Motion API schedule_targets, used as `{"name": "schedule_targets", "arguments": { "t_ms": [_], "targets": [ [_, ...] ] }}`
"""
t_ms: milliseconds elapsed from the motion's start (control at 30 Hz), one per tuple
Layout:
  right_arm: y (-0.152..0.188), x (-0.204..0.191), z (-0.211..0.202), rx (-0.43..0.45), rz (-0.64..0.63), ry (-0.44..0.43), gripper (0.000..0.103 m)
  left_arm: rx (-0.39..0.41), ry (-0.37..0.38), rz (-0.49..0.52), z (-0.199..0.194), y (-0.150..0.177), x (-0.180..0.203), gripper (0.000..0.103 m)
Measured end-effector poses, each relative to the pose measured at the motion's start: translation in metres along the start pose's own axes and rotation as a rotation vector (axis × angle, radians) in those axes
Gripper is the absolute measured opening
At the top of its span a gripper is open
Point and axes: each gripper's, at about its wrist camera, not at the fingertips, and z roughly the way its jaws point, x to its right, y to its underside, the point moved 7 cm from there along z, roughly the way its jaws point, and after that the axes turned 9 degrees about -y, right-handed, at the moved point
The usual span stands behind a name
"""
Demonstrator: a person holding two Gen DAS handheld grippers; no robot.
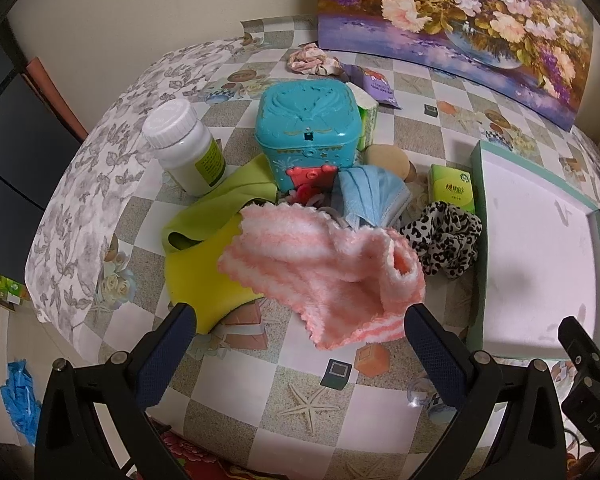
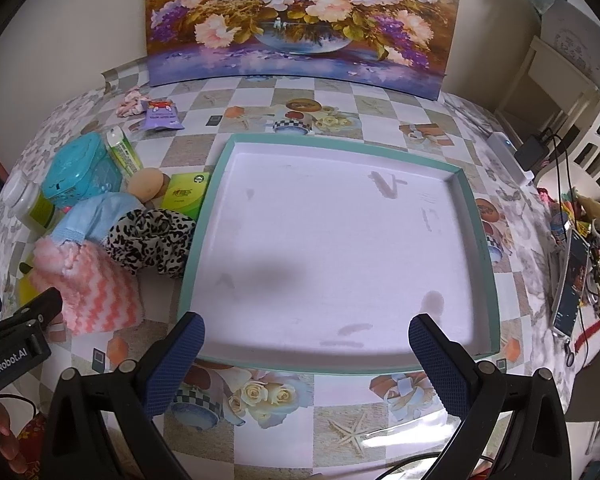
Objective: Organize soft objects
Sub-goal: 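Grasp the pink zigzag cloth with the right gripper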
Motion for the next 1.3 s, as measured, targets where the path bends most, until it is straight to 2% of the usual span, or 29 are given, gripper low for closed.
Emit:
{"name": "schedule_targets", "arguments": {
  "t_ms": [167, 267, 367, 600, 700, 933, 1067, 1167, 1233, 1300],
  "targets": [
    [-0.005, -0.016, -0.002, 0.029, -0.020, -0.065, 0.103, 0.040, 0.014, -0.084, -0.005, -0.014, -0.024, 0.103],
    [-0.008, -0.035, 0.000, 0.027, -0.022, -0.164, 0.103, 0.050, -0.007, -0.156, -0.003, -0.021, -0.048, 0.103],
    [-0.013, -0.054, 0.005, 0.019, -0.017, -0.233, 0.103, 0.035, 0.005, -0.199, 0.005, -0.025, -0.066, 0.103],
    [-0.016, -0.097, 0.020, -0.007, -0.051, -0.317, 0.103, -0.007, 0.084, -0.239, 0.026, -0.025, -0.084, 0.103],
    [-0.013, -0.112, 0.027, -0.026, -0.092, -0.317, 0.103, -0.016, 0.075, -0.236, 0.035, -0.024, -0.089, 0.103],
    [-0.004, -0.136, 0.048, -0.074, -0.163, -0.314, 0.086, -0.081, 0.091, -0.219, 0.062, -0.014, -0.095, 0.103],
    [0.000, -0.146, 0.057, -0.093, -0.187, -0.323, 0.080, -0.093, 0.086, -0.213, 0.071, -0.010, -0.098, 0.103],
    [0.002, -0.149, 0.061, -0.104, -0.188, -0.330, 0.068, -0.101, 0.087, -0.215, 0.075, -0.009, -0.099, 0.103],
    [0.004, -0.150, 0.066, -0.114, -0.182, -0.336, 0.056, -0.105, 0.086, -0.217, 0.078, -0.009, -0.100, 0.103],
    [0.005, -0.151, 0.069, -0.122, -0.179, -0.338, 0.051, -0.112, 0.087, -0.217, 0.081, -0.008, -0.099, 0.103]
  ]
}}
